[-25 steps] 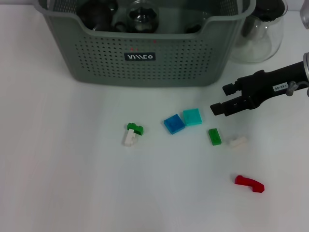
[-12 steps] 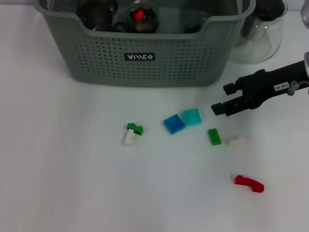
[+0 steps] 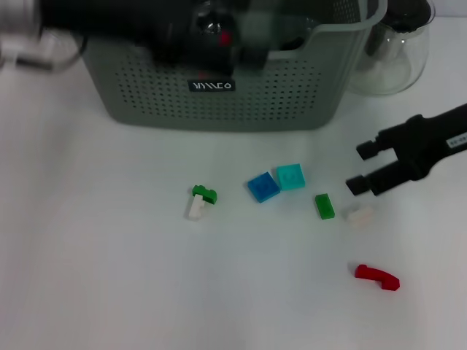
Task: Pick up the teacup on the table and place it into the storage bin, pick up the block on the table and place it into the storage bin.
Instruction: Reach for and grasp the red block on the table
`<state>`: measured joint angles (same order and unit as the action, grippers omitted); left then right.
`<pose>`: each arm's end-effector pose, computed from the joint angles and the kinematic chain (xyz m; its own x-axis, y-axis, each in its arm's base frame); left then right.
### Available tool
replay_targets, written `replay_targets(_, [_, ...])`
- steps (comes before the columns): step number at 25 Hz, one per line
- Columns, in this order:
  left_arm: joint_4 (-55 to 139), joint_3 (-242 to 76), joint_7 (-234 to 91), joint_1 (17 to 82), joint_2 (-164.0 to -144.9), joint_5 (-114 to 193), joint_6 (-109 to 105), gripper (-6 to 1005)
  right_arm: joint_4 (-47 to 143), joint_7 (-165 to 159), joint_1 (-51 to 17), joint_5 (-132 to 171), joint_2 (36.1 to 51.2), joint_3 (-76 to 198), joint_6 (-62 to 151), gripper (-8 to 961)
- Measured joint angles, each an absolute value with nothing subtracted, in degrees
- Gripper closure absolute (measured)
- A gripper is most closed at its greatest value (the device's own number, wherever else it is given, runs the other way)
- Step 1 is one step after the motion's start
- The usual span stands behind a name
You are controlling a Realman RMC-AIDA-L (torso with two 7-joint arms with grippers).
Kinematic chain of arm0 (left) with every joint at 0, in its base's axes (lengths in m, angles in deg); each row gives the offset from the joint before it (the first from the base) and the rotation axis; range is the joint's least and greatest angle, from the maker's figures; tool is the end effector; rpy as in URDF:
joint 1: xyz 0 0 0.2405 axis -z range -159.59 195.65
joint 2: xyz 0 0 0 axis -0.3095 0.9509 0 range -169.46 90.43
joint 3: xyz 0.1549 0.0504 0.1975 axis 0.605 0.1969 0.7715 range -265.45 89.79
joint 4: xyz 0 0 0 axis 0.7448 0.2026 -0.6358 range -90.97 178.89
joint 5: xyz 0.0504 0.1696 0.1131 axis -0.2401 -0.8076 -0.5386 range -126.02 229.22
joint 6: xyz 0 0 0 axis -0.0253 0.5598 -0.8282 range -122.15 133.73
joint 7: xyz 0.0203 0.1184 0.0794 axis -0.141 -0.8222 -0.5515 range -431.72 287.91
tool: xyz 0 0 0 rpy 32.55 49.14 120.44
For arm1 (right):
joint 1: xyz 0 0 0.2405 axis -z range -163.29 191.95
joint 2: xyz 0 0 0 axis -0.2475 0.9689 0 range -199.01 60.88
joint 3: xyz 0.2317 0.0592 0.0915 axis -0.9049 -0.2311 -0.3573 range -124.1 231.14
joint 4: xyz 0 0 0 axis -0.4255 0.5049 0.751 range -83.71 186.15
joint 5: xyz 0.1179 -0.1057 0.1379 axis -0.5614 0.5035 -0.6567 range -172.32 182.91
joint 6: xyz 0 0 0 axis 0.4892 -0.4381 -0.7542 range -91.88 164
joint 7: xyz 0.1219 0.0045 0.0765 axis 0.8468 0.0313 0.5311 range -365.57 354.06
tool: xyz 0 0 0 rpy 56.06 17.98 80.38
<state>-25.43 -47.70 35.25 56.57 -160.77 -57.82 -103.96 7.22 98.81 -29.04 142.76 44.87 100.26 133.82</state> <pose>-0.1307 0.3404 0.0742 0.8333 0.2045 0.5136 0.2361 -0.9717 0.0038 0.2267 0.3619 0.0227 0.8624 -0.5062 -0.0066 -0.5062 -0.8624 -0.0069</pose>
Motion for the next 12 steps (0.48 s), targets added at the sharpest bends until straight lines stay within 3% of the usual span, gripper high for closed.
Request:
replay_targets(3, [-25.4, -45.5, 31.1, 51.9, -161.74, -58.5, -107.3, 100, 3.9, 99.9, -29.1, 143.9, 44.77, 100.7, 138.3, 51])
replay_targets(6, [-24.8, -43.7, 26.6, 47.9, -163.18, -61.7, -107.5, 78, -1.1, 102.5, -29.1, 145.4, 45.67, 102.0, 142.1, 51])
replay_targets(11, [-19.2, -44.4, 20.9, 46.0, -163.84, -68.1, -107.2, 78, -10.1, 108.1, -29.6, 150.1, 48.91, 109.4, 145.4, 51])
replay_targets(12, [-17.6, -45.3, 17.8, 45.1, -164.00, -69.5, -106.9, 78, -12.3, 109.7, -29.9, 152.2, 50.37, 112.7, 145.6, 51])
